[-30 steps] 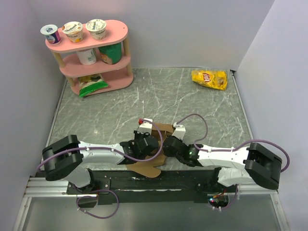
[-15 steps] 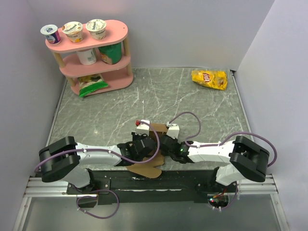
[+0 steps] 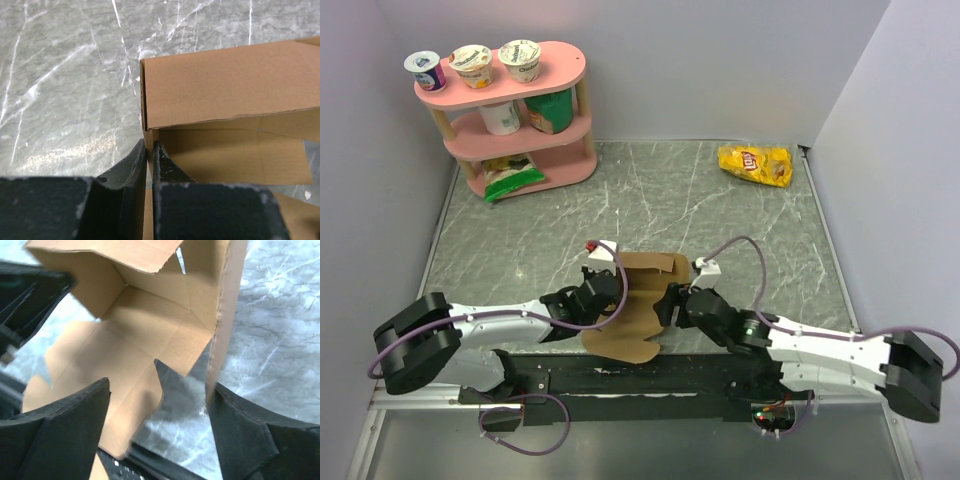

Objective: Fold the paper box

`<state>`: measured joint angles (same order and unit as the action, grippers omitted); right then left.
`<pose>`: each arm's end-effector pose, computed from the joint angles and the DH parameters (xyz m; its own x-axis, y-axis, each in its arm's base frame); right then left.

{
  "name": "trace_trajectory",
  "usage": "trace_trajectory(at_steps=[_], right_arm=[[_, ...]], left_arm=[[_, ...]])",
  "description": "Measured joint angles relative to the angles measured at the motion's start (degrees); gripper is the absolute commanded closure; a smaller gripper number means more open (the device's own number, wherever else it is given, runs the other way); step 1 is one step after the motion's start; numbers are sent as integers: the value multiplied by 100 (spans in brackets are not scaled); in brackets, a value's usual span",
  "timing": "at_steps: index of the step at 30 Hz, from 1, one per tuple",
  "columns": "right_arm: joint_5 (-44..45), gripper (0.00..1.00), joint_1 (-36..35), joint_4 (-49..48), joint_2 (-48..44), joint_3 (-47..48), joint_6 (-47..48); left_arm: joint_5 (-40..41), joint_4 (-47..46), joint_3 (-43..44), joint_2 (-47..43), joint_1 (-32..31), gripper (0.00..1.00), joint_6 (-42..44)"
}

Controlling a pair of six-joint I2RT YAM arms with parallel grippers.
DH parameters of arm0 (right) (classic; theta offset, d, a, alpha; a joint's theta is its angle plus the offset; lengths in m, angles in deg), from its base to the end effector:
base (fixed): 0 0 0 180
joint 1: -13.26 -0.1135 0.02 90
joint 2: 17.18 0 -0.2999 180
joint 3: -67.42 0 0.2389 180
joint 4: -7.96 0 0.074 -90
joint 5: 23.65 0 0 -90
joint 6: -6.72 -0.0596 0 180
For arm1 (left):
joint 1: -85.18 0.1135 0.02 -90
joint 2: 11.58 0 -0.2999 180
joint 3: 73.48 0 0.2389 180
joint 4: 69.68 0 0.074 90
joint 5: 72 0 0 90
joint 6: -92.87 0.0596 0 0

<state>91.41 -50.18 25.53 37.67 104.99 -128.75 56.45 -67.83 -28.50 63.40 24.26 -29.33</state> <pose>0.1033 0.1502 0.2146 -0.6460 0.1520 -0.7481 -0.2771 0.8665 0.4153 0.1547 -0.2019 0.2200 -0.4449 -0.0586 -0.8936 0.2253 0.9585 -0.1750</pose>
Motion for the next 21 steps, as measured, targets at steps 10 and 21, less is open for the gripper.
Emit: trace_trajectory(at_steps=[10, 21], right_arm=[[-267, 43, 306, -50, -669, -157, 391], [-372, 27, 1821, -275, -57, -175, 732]], left_arm=[[-415, -48, 0, -20, 87, 99, 162], [-660, -358, -256, -168, 98, 99, 415]])
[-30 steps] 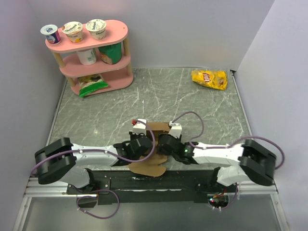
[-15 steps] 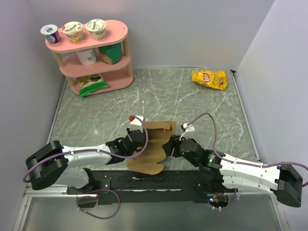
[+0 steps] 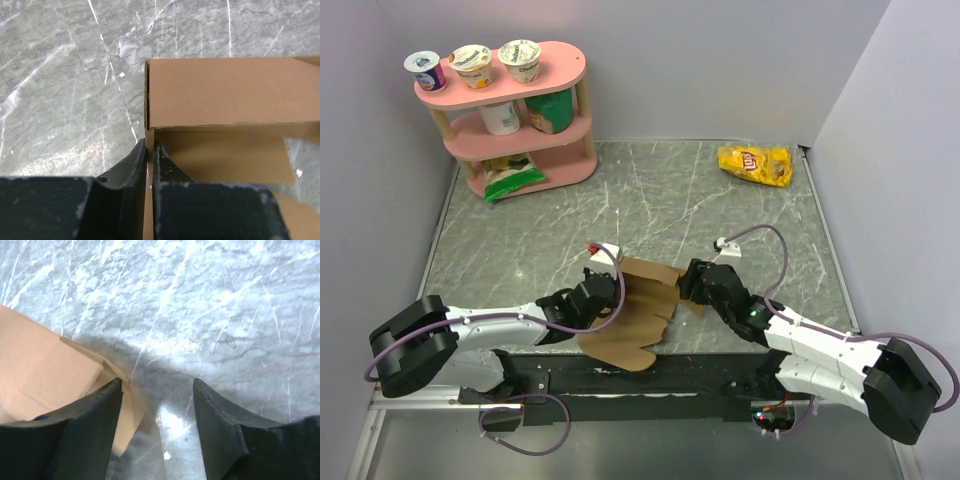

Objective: Fold the paper box

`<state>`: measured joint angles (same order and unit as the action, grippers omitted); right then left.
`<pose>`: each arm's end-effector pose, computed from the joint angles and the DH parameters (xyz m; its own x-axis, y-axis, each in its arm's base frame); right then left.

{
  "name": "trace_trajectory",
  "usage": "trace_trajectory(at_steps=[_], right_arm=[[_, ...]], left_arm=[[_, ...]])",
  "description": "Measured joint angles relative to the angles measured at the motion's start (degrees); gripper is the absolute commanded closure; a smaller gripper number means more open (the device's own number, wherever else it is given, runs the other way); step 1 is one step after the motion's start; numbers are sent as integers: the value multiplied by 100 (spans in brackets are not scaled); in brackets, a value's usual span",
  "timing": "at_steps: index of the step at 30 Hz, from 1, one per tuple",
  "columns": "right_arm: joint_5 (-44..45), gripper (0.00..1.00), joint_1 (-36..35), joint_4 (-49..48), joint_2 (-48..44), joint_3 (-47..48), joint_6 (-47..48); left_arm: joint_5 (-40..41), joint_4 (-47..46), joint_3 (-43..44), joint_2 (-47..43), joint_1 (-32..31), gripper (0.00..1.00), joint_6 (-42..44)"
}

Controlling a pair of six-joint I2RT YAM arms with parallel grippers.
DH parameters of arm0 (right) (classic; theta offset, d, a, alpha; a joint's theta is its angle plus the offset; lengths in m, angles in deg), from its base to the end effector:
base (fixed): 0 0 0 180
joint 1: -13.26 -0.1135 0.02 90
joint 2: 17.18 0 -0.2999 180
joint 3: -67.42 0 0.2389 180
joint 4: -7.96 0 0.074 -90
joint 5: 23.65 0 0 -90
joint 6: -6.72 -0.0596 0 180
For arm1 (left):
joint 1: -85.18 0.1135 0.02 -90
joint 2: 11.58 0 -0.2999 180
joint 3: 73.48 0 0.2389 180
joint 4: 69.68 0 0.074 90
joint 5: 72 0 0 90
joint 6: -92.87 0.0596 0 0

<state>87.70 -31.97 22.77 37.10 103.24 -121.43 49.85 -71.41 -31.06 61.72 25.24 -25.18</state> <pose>0.1420 0.1124 0.2103 -0.5799 0.2324 -0.7809 -0.1127 0.9263 0.3594 0.1513 -0.1986 0.2174 -0.4525 -0.0156 -0.8916 0.3304 0.9258 -0.1838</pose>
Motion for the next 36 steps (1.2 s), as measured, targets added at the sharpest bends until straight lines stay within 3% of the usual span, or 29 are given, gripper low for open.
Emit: trace_trajectory(at_steps=[6, 12, 16, 22, 29, 36], right_arm=[[-225, 24, -44, 424, -337, 2, -35], [208, 30, -708, 1705, -2599, 15, -339], [358, 37, -1058, 2286, -3364, 286, -173], [-142, 44, -1126, 2122, -2424, 857, -72], [-754, 54, -988, 911, -640, 728, -26], [-874, 56, -372, -13, 575, 350, 133]], left_arm=[[144, 188, 219, 181, 0, 99, -83], [450, 420, 444, 374, -2, 99, -315], [706, 640, 636, 522, -4, 99, -448], [887, 715, 699, 588, -4, 99, -588], [887, 684, 697, 599, -13, 99, -612], [848, 503, 579, 564, -13, 99, -654]])
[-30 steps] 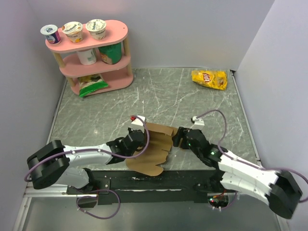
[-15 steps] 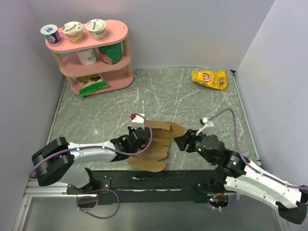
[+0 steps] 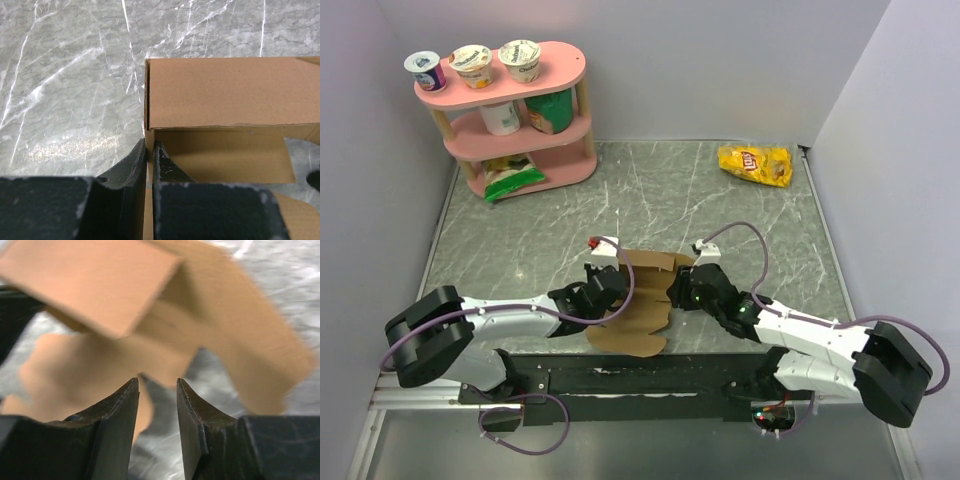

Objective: Fold the paper box

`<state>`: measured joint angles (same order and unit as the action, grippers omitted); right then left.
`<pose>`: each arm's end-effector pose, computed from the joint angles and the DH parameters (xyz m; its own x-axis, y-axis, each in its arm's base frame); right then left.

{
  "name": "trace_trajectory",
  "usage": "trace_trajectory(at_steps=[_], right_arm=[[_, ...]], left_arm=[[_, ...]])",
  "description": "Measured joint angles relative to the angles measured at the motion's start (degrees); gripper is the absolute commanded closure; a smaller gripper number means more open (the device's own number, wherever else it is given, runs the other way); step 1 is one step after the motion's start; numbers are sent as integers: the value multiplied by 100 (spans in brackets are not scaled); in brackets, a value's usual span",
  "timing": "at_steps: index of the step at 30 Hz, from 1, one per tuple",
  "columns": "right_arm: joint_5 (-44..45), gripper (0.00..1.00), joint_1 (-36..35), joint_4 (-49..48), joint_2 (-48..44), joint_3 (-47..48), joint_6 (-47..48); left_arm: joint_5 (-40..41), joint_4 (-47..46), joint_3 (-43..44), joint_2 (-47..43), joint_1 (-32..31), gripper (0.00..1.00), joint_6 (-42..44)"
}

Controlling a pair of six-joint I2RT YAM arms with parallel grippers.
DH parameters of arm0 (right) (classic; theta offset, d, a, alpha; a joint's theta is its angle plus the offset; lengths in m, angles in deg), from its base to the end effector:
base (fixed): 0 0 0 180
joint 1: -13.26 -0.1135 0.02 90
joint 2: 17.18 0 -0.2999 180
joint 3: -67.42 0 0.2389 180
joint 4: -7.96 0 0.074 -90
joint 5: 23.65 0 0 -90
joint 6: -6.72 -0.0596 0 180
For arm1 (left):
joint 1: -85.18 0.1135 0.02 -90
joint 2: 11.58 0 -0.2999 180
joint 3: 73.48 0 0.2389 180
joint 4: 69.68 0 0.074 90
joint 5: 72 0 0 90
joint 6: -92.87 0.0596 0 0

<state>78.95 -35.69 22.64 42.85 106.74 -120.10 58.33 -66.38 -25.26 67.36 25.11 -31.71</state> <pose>0.1421 0.1433 0.2123 -0.6755 0.1148 -0.7283 -0.2677 0.8822 0.3874 0.1666 -0.2120 0.2190 -0.4529 -0.0805 -0.8879 0.1652 0.9711 -0.1723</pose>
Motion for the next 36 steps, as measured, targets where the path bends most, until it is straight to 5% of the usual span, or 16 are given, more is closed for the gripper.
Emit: trace_trajectory(at_steps=[17, 26, 36], right_arm=[[-92, 51, 975, -1158, 1123, -151, 597], [-772, 43, 977, -1023, 352, -238, 35], [-894, 39, 918, -737, 697, -317, -584]], left_arm=[[-297, -452, -382, -236, -2, 99, 177], [-85, -258, -201, -63, -17, 99, -79], [9, -140, -138, -26, -46, 99, -210]])
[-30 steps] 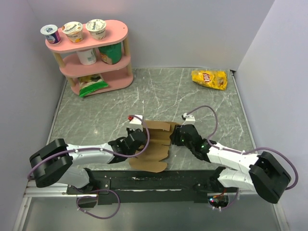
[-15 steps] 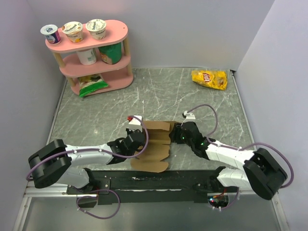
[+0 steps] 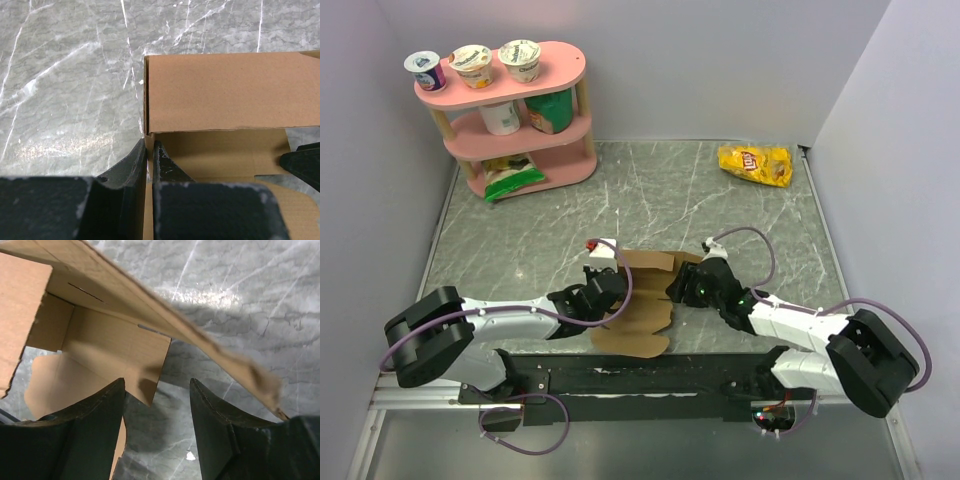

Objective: Fold the paper box

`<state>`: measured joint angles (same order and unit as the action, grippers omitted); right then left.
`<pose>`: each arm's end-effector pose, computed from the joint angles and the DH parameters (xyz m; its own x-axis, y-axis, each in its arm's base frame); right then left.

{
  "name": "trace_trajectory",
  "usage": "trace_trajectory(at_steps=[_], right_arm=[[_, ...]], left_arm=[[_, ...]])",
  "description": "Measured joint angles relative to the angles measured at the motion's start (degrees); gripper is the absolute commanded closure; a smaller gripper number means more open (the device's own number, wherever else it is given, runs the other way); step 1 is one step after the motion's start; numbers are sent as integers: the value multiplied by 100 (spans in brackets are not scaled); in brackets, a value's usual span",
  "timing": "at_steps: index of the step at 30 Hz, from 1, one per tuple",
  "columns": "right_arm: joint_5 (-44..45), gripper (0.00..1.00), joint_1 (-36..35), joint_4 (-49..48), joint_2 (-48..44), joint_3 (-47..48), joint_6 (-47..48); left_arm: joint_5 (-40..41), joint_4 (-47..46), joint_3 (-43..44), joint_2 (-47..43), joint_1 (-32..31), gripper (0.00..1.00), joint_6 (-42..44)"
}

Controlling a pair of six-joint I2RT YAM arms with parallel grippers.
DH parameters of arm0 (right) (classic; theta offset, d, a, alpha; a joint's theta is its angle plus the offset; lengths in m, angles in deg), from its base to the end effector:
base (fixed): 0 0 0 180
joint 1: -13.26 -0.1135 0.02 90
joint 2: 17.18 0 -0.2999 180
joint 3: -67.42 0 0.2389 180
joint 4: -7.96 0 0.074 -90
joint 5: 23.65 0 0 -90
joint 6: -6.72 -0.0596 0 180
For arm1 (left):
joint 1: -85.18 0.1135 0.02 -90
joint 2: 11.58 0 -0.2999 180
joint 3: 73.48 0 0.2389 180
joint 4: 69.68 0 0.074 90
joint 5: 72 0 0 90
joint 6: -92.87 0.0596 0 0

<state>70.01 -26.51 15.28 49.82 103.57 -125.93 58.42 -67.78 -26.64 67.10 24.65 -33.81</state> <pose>0.1660 0.1332 0.1846 -0.7558 0.2507 -0.6050 -0.1194 0.8556 0.5036 0.1632 -0.2103 0.2152 -0.4566 -0.1163 -0.8820 0.1556 0.9657 -0.2079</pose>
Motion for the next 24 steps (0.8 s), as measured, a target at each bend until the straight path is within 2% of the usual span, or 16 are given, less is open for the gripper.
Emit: trace_trajectory(at_steps=[3, 7, 12, 19, 24], right_arm=[[-63, 42, -2, -114, 133, -52, -127], [-186, 52, -35, -345, 420, -50, -251], [-195, 60, -199, -468, 544, -31, -339], [601, 68, -754, -142, 861, 393, -136], [1370, 82, -1360, -24, 1305, 883, 37]], left_arm=[[7, 9, 0, 2, -28, 99, 0], [109, 37, 85, 105, -111, 99, 2], [330, 131, 225, 271, -262, 99, 2], [658, 317, 393, 520, -450, 99, 7], [798, 457, 501, 686, -494, 99, -55]])
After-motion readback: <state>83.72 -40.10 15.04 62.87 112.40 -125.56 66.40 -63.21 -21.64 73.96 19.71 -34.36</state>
